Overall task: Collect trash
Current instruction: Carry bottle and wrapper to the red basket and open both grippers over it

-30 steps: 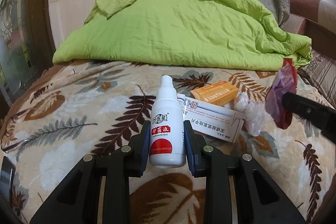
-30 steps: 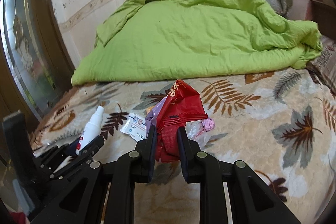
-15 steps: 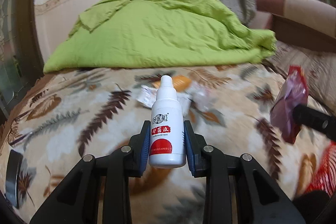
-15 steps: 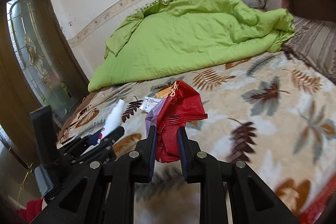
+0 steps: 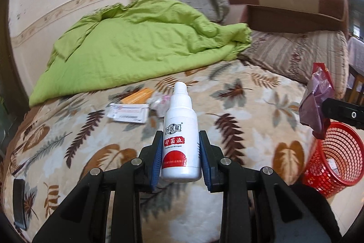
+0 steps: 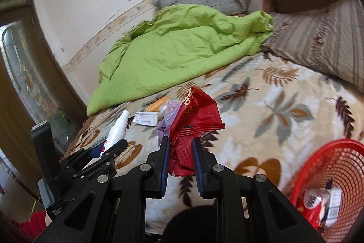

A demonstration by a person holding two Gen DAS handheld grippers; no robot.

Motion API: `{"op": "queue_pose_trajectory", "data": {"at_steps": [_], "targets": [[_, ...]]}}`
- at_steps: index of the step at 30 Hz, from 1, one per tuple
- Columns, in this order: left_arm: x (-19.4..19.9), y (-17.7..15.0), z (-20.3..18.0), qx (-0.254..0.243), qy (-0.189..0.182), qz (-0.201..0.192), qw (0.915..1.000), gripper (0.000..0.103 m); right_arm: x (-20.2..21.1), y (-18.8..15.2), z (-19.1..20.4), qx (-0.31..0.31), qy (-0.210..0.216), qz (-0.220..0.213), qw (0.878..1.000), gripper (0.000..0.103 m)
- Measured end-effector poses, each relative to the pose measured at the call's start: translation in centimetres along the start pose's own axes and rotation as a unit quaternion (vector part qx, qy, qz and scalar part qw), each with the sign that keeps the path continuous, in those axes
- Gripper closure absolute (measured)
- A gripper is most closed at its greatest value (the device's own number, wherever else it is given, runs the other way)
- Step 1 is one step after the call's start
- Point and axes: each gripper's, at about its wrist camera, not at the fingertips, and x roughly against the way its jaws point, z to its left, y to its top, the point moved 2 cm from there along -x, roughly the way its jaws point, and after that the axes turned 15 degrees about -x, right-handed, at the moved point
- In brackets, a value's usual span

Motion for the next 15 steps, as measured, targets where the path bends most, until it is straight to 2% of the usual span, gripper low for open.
{"op": "queue_pose_trajectory", "data": {"at_steps": [15], "targets": [[1.1,2.3,-5.3,-0.044,-0.036,-0.014,0.9983,0.074,3.9,0.5,-4.9,-0.043,-0.027,-0.024,0.998,0.082]]}}
